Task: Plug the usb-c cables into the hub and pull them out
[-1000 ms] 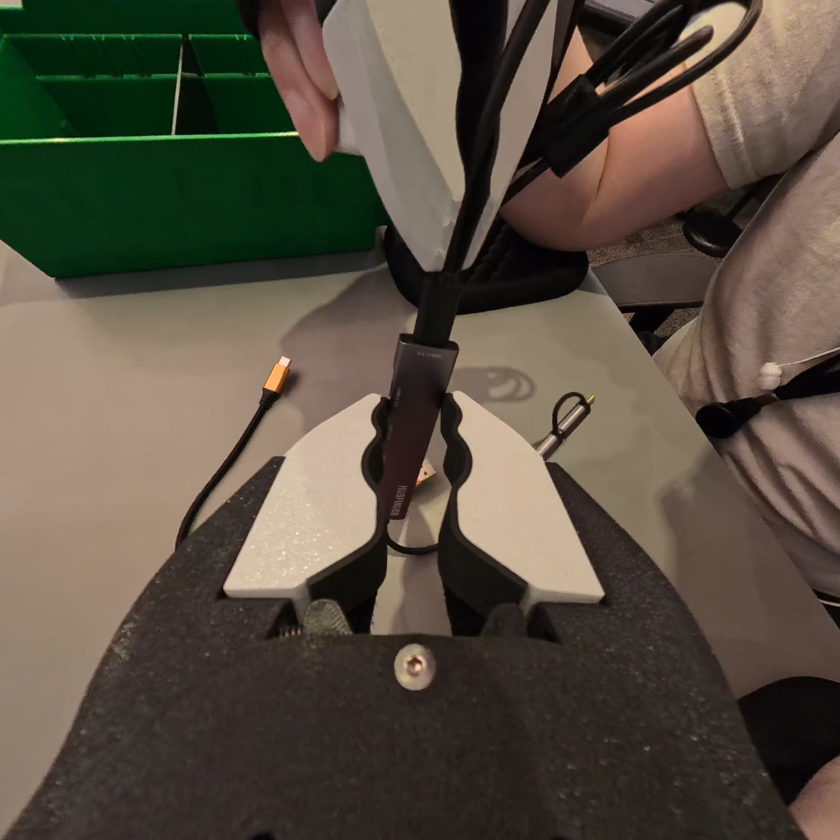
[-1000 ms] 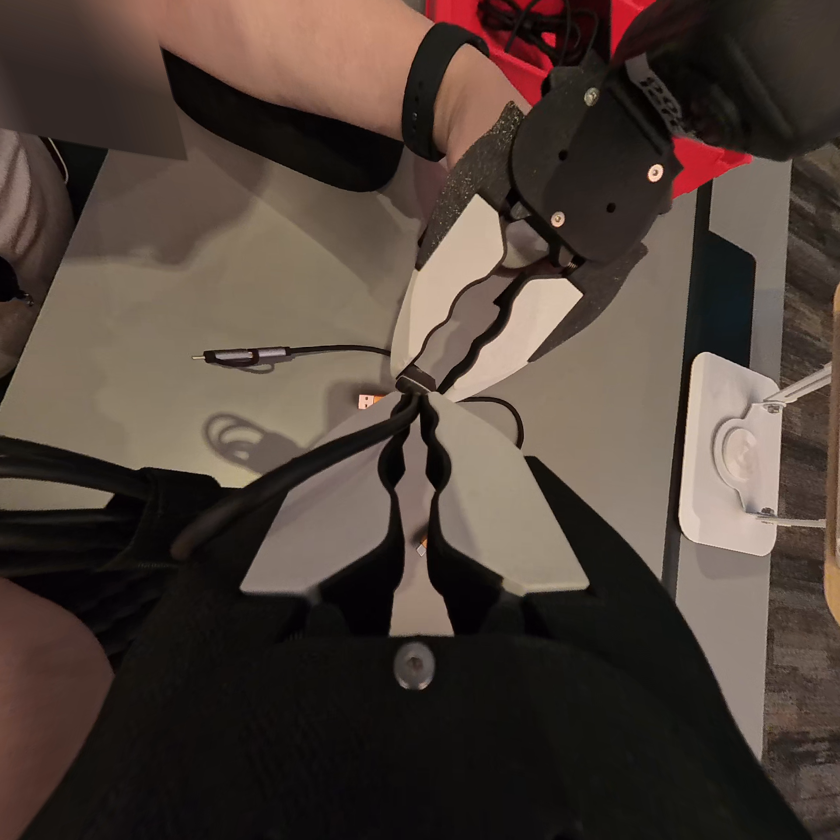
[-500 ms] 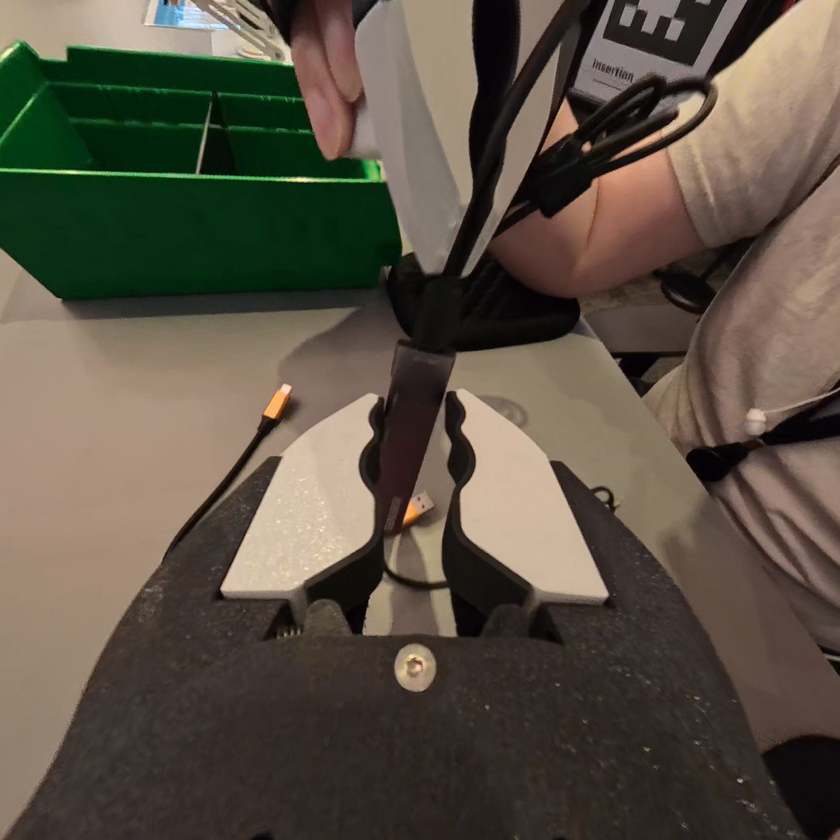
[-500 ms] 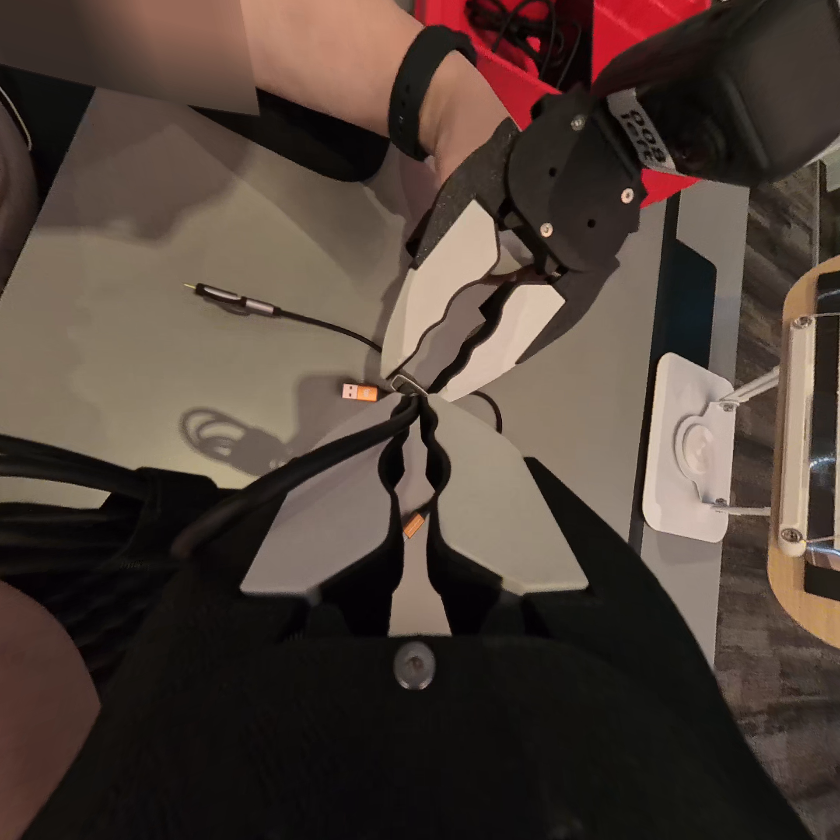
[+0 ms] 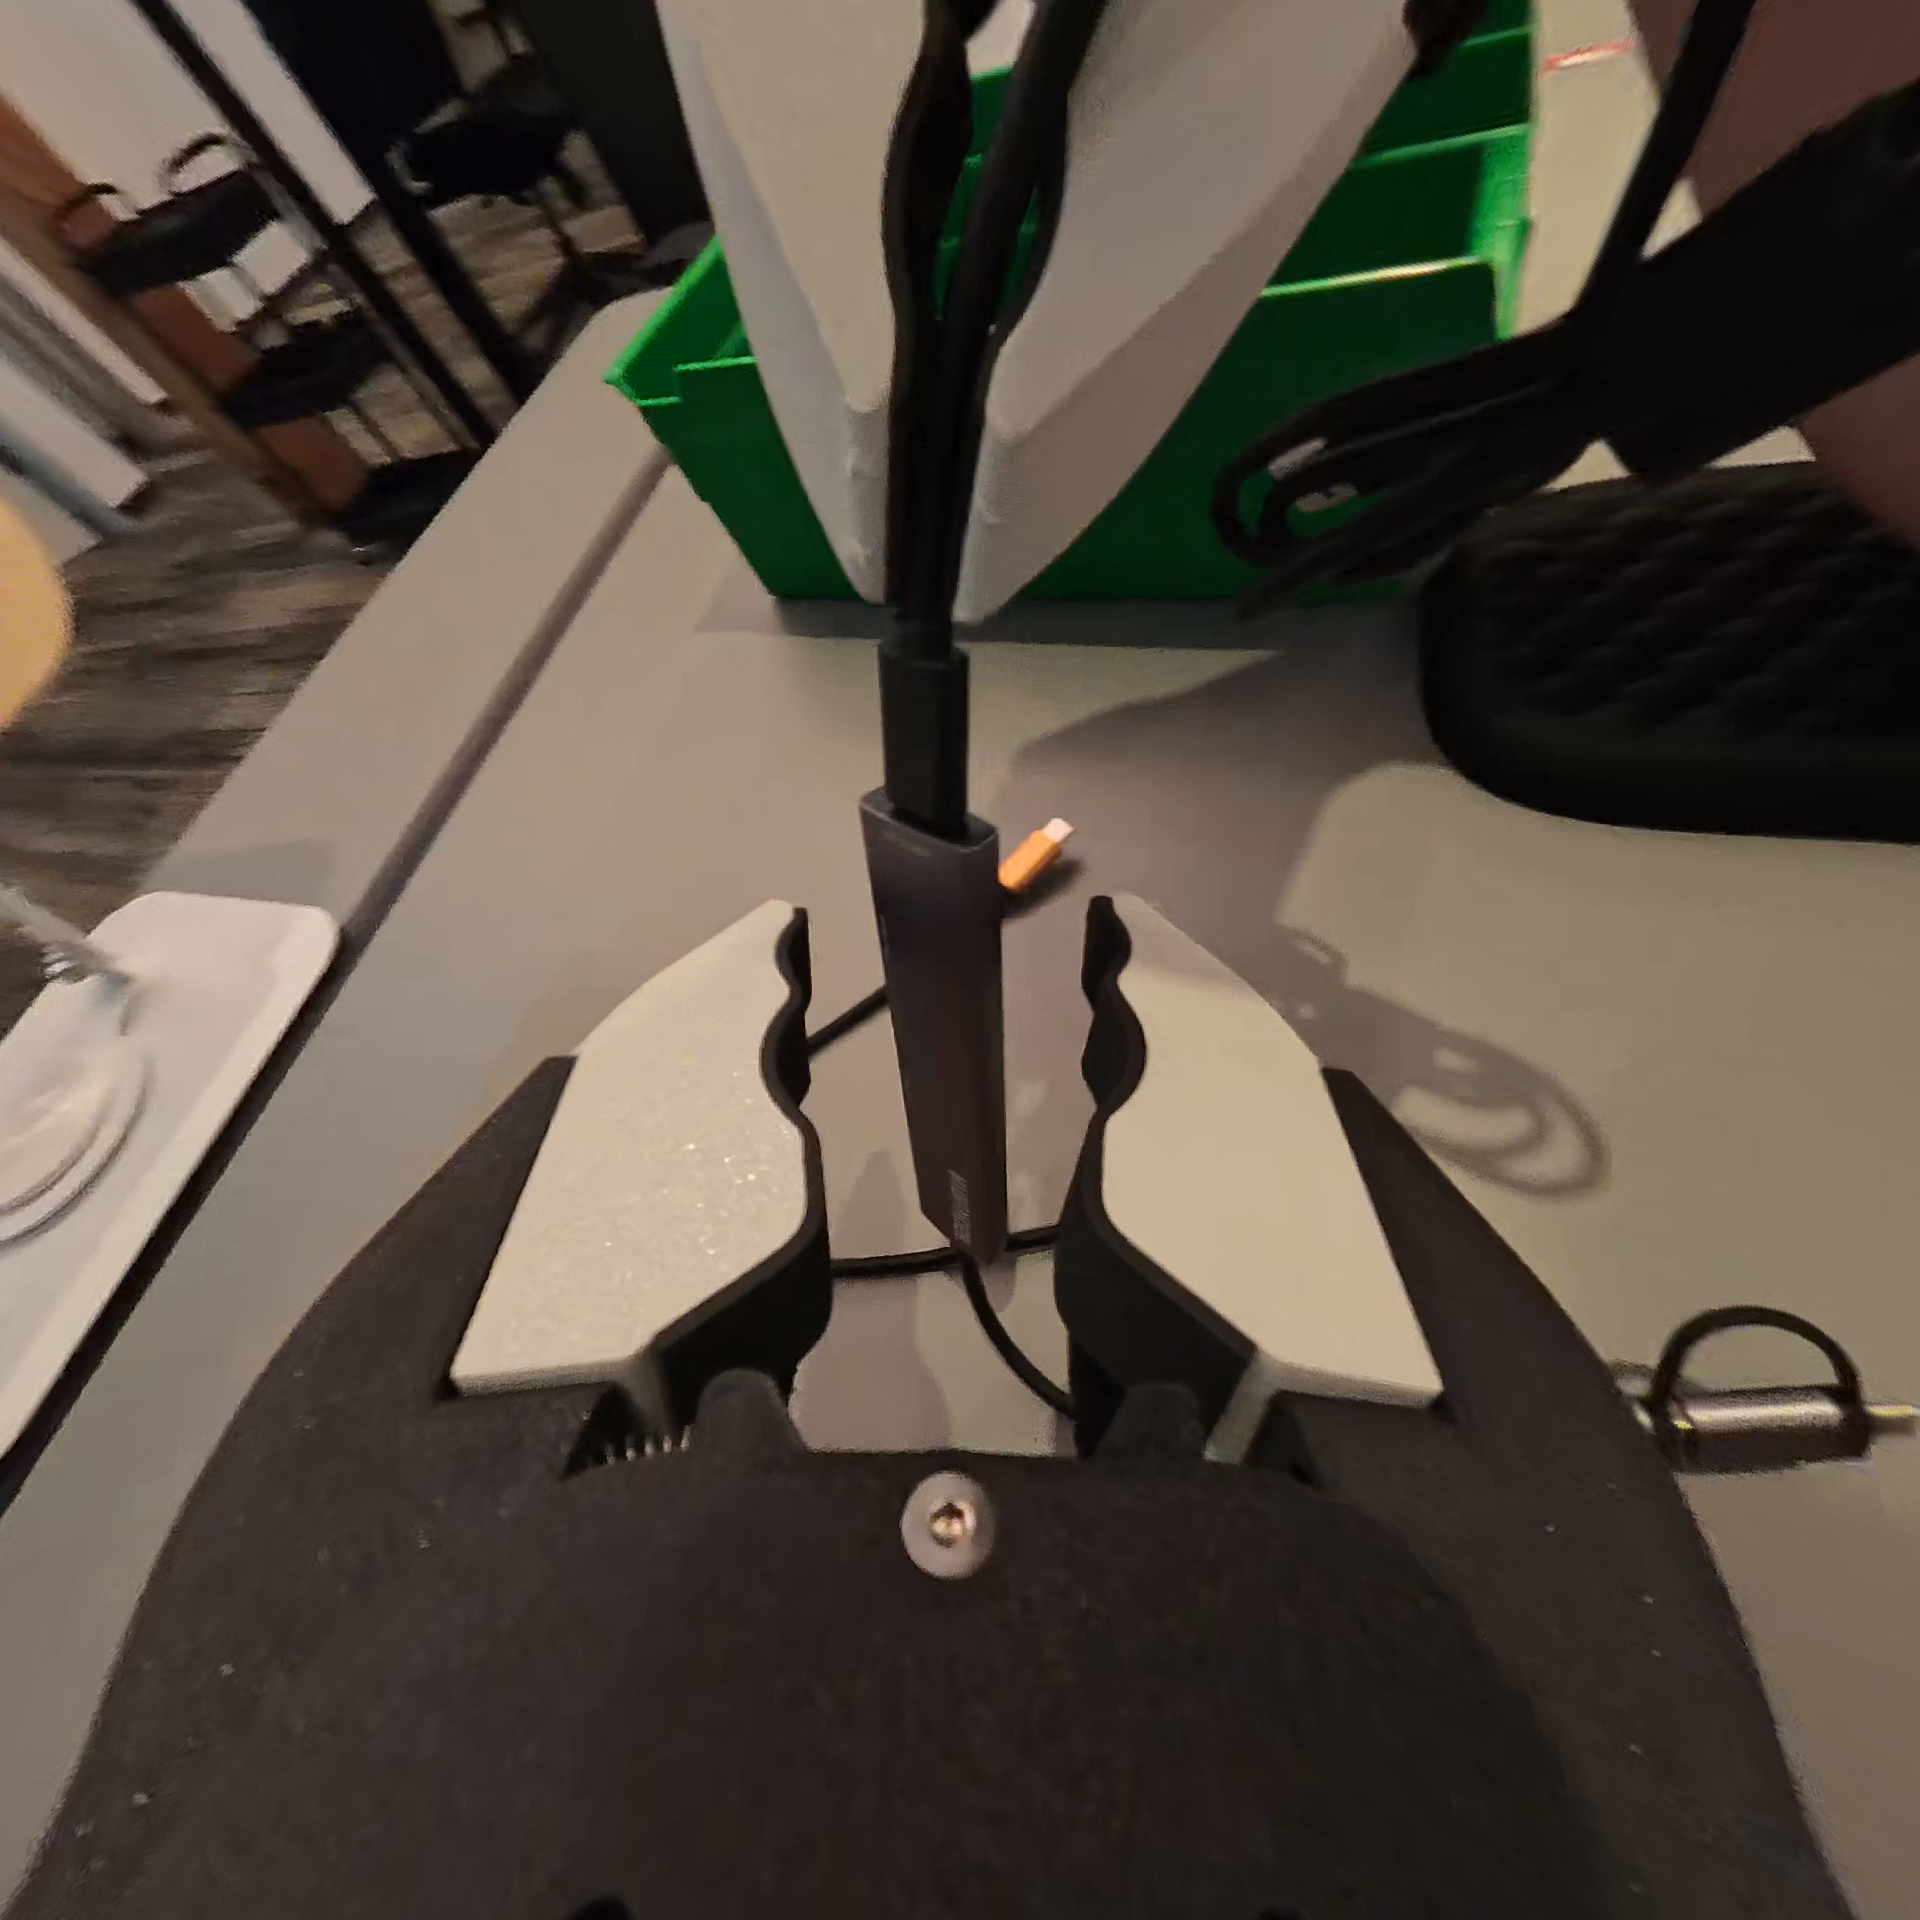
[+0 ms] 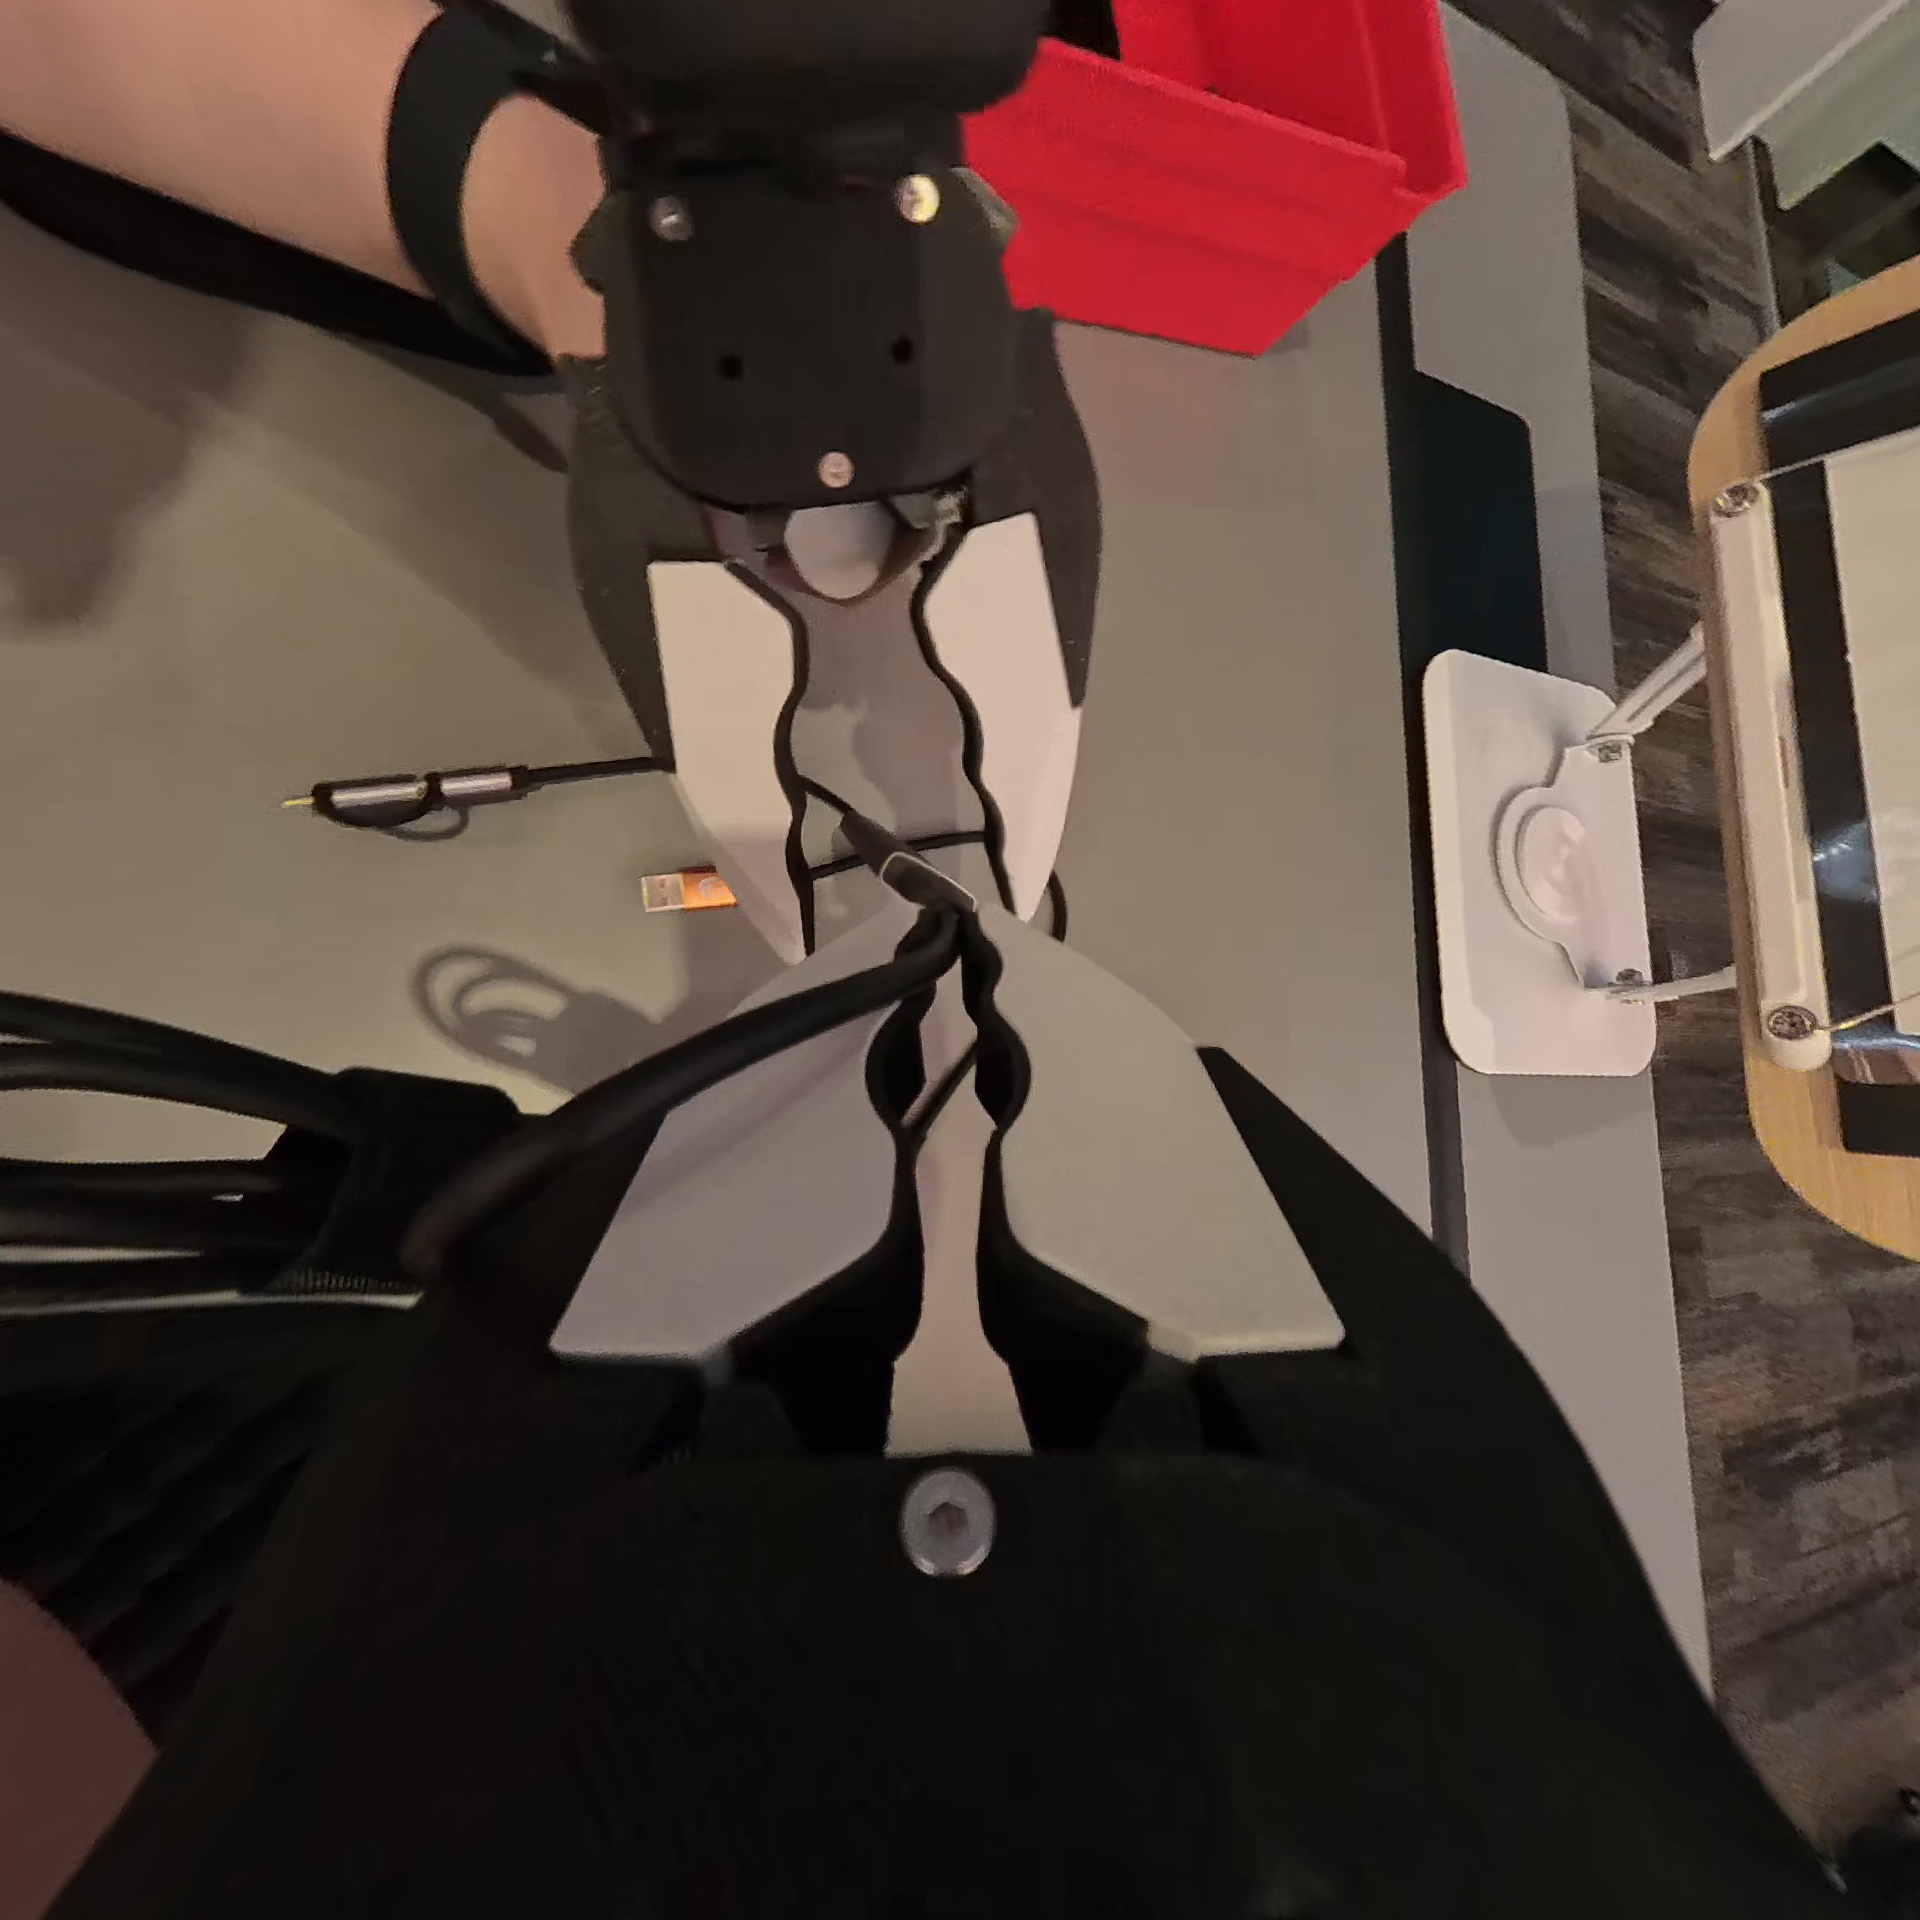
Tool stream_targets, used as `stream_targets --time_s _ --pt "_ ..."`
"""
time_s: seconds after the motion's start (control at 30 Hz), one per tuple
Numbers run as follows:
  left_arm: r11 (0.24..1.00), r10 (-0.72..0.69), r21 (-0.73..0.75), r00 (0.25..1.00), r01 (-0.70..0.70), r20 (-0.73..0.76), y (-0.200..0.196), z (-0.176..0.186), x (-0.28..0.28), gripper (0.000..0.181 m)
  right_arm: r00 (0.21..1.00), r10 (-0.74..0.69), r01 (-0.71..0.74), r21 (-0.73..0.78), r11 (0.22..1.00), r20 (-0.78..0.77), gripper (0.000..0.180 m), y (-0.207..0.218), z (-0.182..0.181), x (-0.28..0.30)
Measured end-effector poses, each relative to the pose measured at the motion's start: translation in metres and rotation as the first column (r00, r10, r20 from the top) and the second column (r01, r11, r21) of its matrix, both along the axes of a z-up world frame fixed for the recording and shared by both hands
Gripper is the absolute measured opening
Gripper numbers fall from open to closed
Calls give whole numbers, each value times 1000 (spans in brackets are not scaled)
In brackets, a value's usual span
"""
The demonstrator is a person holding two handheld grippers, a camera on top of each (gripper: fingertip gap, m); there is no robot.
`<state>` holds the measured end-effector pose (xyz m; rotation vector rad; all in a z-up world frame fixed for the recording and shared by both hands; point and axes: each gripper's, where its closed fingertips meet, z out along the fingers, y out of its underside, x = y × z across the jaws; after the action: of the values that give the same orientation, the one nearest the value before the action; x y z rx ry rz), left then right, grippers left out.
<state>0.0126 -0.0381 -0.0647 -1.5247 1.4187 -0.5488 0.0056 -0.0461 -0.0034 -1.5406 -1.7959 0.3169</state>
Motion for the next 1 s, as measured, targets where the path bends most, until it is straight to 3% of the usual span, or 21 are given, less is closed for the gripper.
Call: stream_targets --time_s 0.2,0.37,0.53,0.8,1.0 --pt "958 257 122 965 -260 47 28 3 -13 15 995 -85 85 4 996 -48 5 18 3 -11" --pt "954 281 87 957 -286 72 35 5 -20 11 988 -131 129 -37 991 -83 5 24 5 -19" --pt "934 307 197 952 -299 -8 41 10 -32 9 975 -171 154 -130 980 -138 5 27 7 -26" --pt "968 248 32 968 -247 -36 34 5 -29 9 962 -202 153 -251 956 -184 5 27 7 -30" --pt "964 82 -260 994 -60 75 11 20 -24 9 946 -88 27 -197 980 -312 13 21 22 -29"
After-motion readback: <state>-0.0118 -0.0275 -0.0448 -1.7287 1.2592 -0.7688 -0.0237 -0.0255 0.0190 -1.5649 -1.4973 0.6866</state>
